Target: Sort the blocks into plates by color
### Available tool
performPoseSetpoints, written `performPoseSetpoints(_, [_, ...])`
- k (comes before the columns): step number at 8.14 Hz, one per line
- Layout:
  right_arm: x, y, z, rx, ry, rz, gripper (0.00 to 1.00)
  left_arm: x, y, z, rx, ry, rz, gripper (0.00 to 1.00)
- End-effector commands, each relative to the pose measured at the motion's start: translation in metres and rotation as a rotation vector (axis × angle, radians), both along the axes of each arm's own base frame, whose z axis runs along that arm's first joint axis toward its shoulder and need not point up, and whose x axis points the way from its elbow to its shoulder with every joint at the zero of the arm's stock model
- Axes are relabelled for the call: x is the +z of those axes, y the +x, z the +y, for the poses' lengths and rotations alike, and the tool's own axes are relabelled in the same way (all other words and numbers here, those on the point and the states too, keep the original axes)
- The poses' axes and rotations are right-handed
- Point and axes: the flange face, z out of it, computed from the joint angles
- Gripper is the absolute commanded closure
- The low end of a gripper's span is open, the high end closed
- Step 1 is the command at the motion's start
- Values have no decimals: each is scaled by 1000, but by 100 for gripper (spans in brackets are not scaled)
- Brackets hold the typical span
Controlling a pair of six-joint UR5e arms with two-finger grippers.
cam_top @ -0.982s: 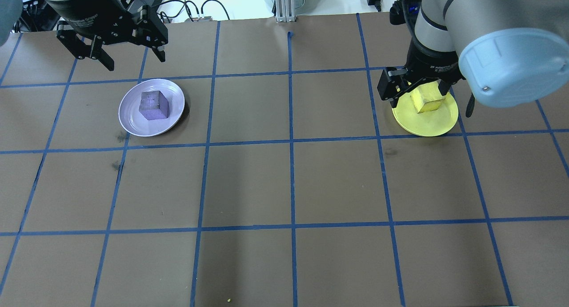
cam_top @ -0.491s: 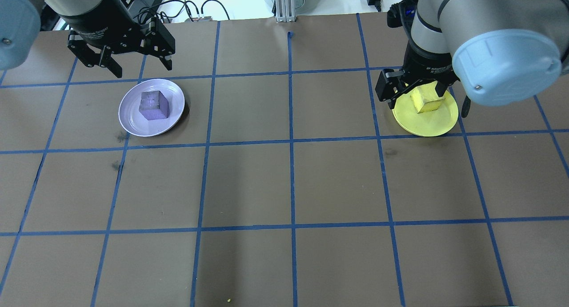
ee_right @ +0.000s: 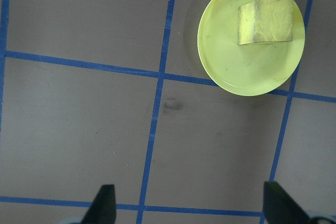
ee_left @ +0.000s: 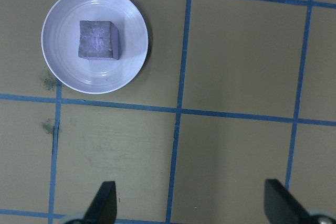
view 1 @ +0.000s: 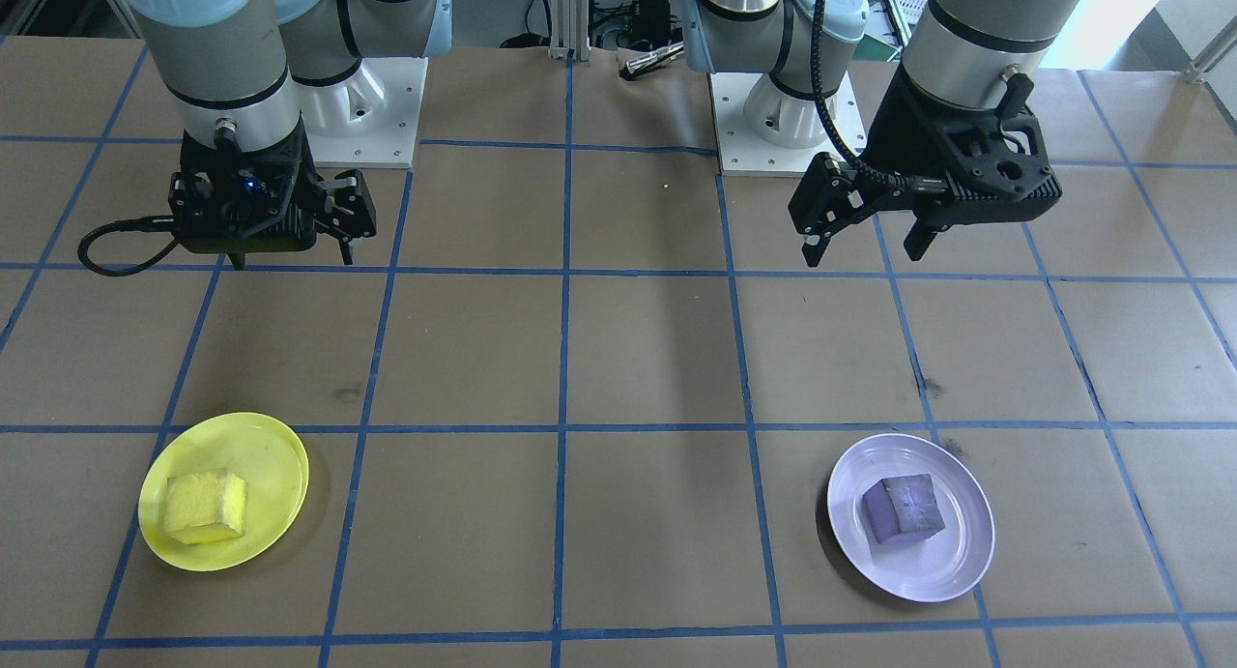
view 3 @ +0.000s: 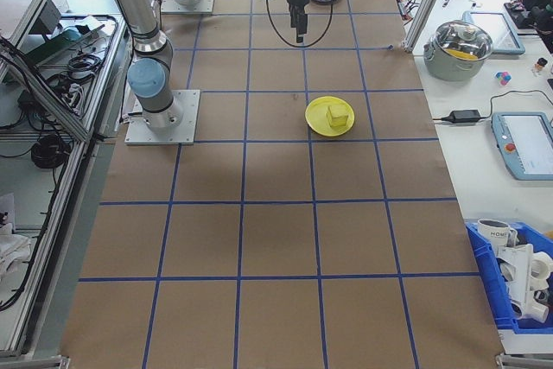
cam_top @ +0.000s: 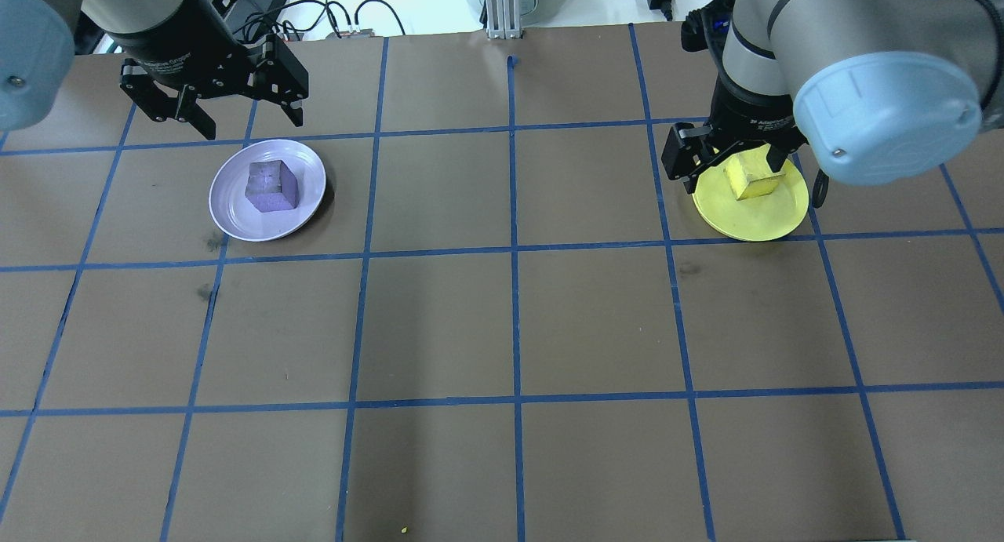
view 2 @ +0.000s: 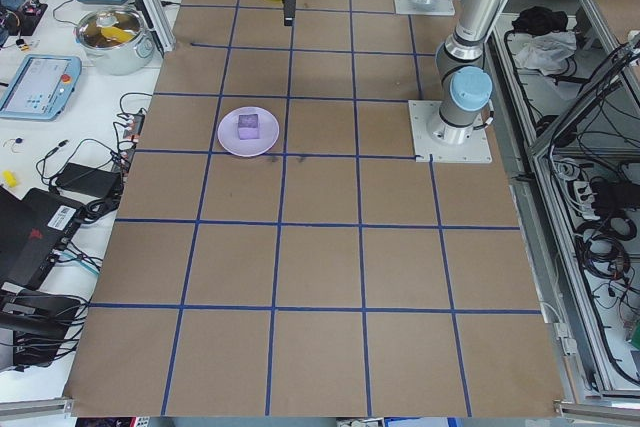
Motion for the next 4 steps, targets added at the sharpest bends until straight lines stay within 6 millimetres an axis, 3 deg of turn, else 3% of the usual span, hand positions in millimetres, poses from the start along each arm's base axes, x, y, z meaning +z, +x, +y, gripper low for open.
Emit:
performPoseSetpoints(1, [32,6,32,4,2,-98,0,-1,0,-1,0,2,2,0])
performPoseSetpoints(4, [41,10,49,7,31,-137,0,-1,0,-1,-13,3,-1,0])
